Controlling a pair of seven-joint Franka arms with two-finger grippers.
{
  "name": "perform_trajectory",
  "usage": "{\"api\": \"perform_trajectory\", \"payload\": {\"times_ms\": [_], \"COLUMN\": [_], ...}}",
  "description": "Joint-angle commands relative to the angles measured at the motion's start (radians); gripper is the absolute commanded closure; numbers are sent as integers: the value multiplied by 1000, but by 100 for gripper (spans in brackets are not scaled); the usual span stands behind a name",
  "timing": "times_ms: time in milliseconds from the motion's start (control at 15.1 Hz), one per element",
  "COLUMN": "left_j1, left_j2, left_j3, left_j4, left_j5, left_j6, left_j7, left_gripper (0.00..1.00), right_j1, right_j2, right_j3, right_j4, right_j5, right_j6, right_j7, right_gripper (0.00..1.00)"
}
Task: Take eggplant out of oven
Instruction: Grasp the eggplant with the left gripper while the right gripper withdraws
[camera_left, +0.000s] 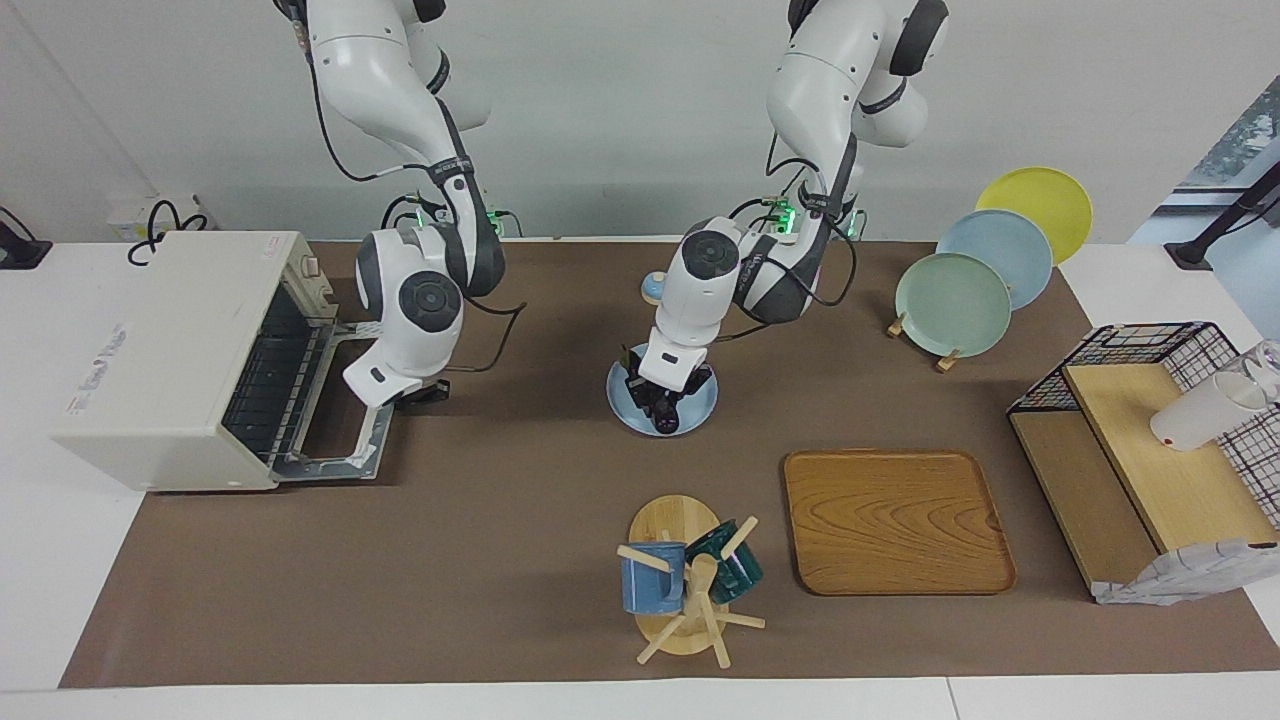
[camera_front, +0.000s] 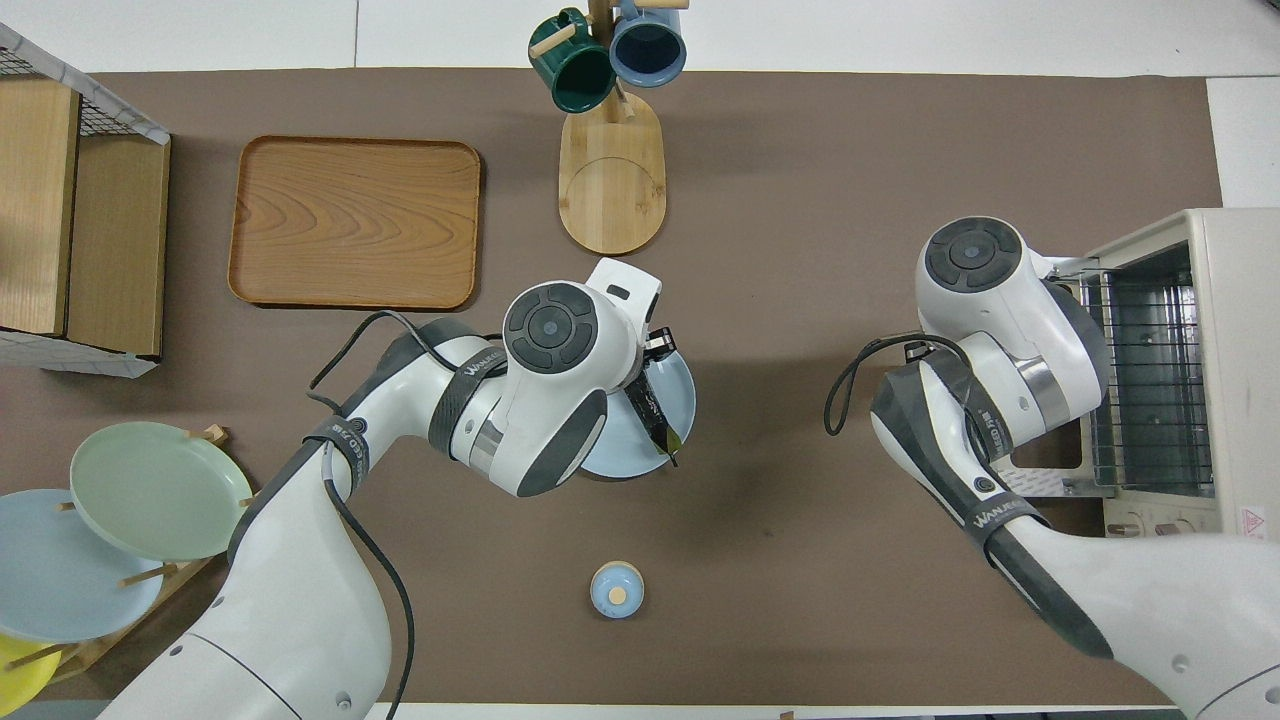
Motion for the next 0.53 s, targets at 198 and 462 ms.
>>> {"api": "perform_trajectory", "payload": {"times_ms": [198, 462], "left_j1": [90, 238], "left_j2": [-35, -19], "left_j3": [8, 6], "left_j4": [91, 192], "left_j5": [19, 16], "left_j6": [-135, -221], "left_j7": [75, 291], "left_gripper": [100, 100], "right_j1": [-112, -171], "right_j2": [-106, -133], "right_j3": [1, 0], "right_j4": [28, 63], "right_j5": [-34, -28], "right_j6": [-71, -113], "right_j7": [-185, -271], "right_gripper": [100, 100]}}
